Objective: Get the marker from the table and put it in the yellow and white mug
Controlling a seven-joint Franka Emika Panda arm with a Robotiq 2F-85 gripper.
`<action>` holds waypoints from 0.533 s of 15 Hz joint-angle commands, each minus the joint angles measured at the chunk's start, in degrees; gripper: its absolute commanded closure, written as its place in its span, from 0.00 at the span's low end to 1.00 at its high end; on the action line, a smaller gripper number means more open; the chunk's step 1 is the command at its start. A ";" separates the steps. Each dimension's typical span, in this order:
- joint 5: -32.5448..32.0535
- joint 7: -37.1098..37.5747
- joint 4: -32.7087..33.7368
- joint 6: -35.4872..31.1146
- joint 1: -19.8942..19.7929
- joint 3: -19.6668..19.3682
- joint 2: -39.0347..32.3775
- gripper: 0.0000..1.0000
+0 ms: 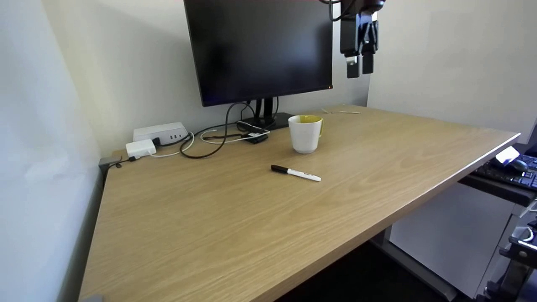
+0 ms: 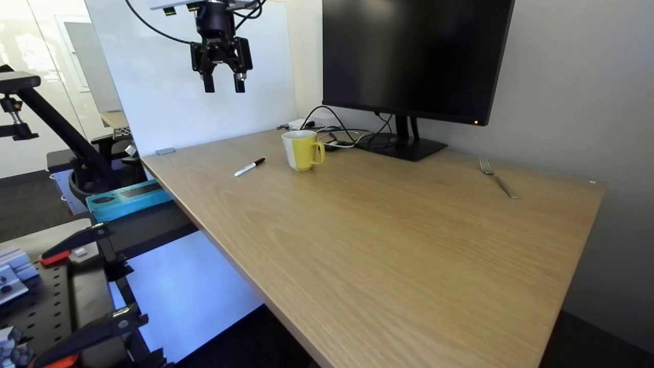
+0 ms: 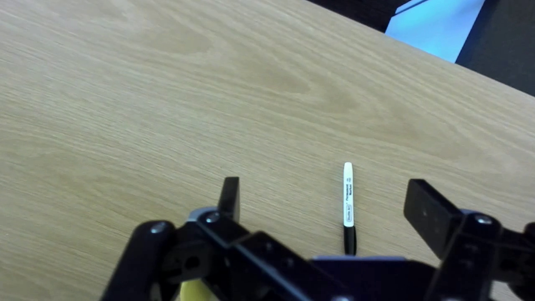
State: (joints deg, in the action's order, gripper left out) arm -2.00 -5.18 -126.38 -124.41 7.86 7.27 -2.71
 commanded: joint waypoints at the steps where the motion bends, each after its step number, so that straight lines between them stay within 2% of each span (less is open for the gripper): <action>1: -2.29 1.37 7.23 -0.08 0.02 -0.14 -8.76 0.00; 8: -3.81 3.18 17.15 1.19 1.47 -0.31 -20.16 0.00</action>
State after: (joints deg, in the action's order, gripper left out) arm -4.76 -3.52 -113.42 -124.99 8.37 7.12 -19.82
